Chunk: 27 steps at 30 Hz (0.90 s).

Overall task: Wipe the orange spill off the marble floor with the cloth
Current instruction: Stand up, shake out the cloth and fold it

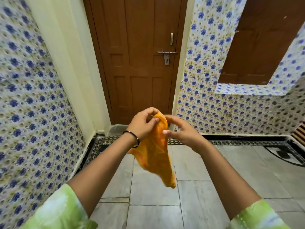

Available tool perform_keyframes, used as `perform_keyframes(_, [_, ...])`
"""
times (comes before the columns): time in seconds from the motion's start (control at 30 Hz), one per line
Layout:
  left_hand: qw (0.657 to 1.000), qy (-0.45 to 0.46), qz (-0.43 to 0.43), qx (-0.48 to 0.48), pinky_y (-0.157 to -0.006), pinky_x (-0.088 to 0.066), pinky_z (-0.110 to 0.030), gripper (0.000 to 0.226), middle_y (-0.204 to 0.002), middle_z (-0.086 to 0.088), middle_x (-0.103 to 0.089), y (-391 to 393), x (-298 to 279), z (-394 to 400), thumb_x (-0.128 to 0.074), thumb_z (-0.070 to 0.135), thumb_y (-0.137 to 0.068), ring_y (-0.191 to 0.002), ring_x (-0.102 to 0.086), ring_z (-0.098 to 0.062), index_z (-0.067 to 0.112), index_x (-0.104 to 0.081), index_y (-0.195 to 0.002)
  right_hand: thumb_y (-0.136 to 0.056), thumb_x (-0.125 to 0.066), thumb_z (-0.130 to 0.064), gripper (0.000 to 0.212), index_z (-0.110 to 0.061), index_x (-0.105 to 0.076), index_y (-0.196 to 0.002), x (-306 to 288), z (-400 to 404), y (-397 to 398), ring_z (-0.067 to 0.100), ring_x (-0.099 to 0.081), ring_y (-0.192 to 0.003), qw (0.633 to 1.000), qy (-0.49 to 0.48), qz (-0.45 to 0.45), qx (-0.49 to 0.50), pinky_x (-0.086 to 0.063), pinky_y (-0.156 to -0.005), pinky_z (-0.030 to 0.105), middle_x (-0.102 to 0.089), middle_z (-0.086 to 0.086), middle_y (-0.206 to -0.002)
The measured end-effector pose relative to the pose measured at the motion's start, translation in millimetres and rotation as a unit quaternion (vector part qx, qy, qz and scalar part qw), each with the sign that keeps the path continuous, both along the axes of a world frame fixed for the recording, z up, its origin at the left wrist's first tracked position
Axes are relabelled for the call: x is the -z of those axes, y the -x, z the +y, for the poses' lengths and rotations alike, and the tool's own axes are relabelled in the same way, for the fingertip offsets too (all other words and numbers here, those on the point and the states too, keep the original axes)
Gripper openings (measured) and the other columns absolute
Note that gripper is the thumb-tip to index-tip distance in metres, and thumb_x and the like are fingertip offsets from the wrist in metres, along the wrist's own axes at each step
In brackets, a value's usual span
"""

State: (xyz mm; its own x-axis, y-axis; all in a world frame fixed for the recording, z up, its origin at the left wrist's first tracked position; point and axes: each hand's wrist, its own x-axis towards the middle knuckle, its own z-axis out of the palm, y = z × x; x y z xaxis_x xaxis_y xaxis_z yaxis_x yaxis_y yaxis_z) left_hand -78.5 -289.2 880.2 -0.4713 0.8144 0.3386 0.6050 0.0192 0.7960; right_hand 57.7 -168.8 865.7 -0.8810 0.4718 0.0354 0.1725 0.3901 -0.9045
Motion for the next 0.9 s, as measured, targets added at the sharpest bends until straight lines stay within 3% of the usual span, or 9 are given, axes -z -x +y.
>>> perform_keyframes(0.07, [0.999, 0.016, 0.035, 0.013, -0.071, -0.049, -0.018, 0.013, -0.088, 0.008, -0.064, 5.1, -7.9, -4.7, -0.055, 0.011, -0.093, -0.084, -0.06, -0.008, 0.021, -0.063, -0.095, -0.085, -0.069, -0.019, 0.021, -0.018, -0.068, -0.107, -9.0, -8.4, 14.0, 0.012, -0.065, -0.101, 0.997, 0.045, -0.033, -0.052, -0.051, -0.096, 0.038, -0.069, -0.003, -0.106])
perform_keyframes(0.17, [0.998, 0.018, 0.058, -0.013, -0.076, -0.051, -0.028, 0.009, -0.092, 0.005, -0.064, 20.0, -14.0, -16.0, -0.058, 0.017, -0.092, -0.089, -0.061, -0.014, 0.021, -0.064, -0.097, -0.087, -0.066, -0.016, 0.008, -0.017, -0.07, -0.094, -10.2, -19.5, 27.9, 0.017, -0.069, -0.092, 0.997, 0.064, -0.012, -0.029, -0.055, -0.088, 0.034, -0.072, 0.001, -0.094])
perform_keyframes(0.27, [0.999, 0.014, 0.04, -0.009, -0.078, -0.052, -0.031, 0.024, -0.099, 0.005, -0.063, 39.0, -17.3, -31.0, -0.066, 0.035, -0.085, -0.094, -0.061, -0.016, 0.024, -0.059, -0.105, -0.092, -0.059, -0.021, 0.011, -0.015, -0.068, -0.097, -16.8, -32.3, 41.1, 0.027, -0.067, -0.095, 0.995, 0.072, 0.062, 0.011, -0.054, -0.091, 0.042, -0.069, 0.009, -0.096])
perform_keyframes(0.37, [0.995, 0.099, -0.008, 0.01, -0.086, -0.052, -0.036, 0.052, -0.112, 0.003, -0.064, 60.4, -0.1, -52.7, -0.072, 0.051, -0.072, -0.1, -0.061, -0.014, 0.026, -0.057, -0.114, -0.095, -0.055, -0.021, 0.013, -0.013, -0.065, -0.097, -32.8, -40.0, 54.8, 0.035, -0.064, -0.095, 0.985, 0.095, 0.134, 0.046, -0.052, -0.088, 0.048, -0.066, 0.014, -0.096])
perform_keyframes(0.5, [0.978, 0.205, 0.018, 0.028, -0.086, -0.053, -0.045, 0.006, -0.088, 0.007, -0.069, 76.9, 51.0, -72.8, -0.07, 0.025, -0.084, -0.085, -0.064, -0.013, 0.029, -0.067, -0.086, -0.095, -0.054, -0.019, 0.01, -0.016, -0.064, -0.096, -58.7, -36.7, 57.2, 0.019, -0.063, -0.079, 0.965, 0.167, 0.189, 0.075, -0.055, -0.074, 0.034, -0.065, 0.004, -0.085])
perform_keyframes(0.67, [0.986, 0.169, 0.002, -0.016, -0.082, -0.055, -0.04, 0.015, -0.086, 0.003, -0.066, 79.1, 56.5, -66.5, -0.057, 0.019, -0.092, -0.085, -0.063, -0.016, 0.03, -0.06, -0.082, -0.088, -0.063, -0.026, 0.016, -0.011, -0.064, -0.092, -69.8, -19.8, 42.4, 0.018, -0.064, -0.073, 0.958, 0.193, 0.189, 0.096, -0.057, -0.068, 0.031, -0.065, 0.005, -0.081])
perform_keyframes(0.77, [0.992, 0.106, -0.034, -0.064, -0.064, -0.045, -0.029, 0.013, -0.079, 0.0, -0.054, 76.7, 44.5, -56.8, -0.044, 0.017, -0.098, -0.077, -0.051, -0.018, 0.02, -0.053, -0.088, -0.074, -0.074, -0.03, 0.025, -0.011, -0.064, -0.088, -73.0, -6.5, 28.4, 0.021, -0.065, -0.079, 0.97, 0.164, 0.142, 0.109, -0.058, -0.073, 0.033, -0.066, 0.005, -0.083])
perform_keyframes(0.83, [0.993, 0.088, 0.006, -0.081, -0.059, -0.039, -0.027, 0.011, -0.076, 0.001, -0.05, 76.2, 37.5, -53.3, -0.04, 0.021, -0.1, -0.073, -0.049, -0.018, 0.017, -0.05, -0.098, -0.077, -0.074, -0.022, 0.019, -0.012, -0.066, -0.09, -70.4, 3.2, 19.6, 0.023, -0.065, -0.085, 0.972, 0.135, 0.124, 0.145, -0.056, -0.079, 0.036, -0.066, 0.006, -0.088])
perform_keyframes(0.9, [0.983, 0.111, 0.124, -0.077, -0.061, -0.045, -0.032, 0.016, -0.08, 0.002, -0.053, 77.8, 33.4, -56.1, -0.039, 0.029, -0.1, -0.074, -0.054, -0.019, 0.018, -0.047, -0.108, -0.082, -0.07, -0.02, 0.013, -0.014, -0.066, -0.093, -67.1, 10.4, 11.5, 0.023, -0.065, -0.087, 0.966, 0.14, 0.14, 0.167, -0.057, -0.079, 0.036, -0.067, 0.006, -0.089])
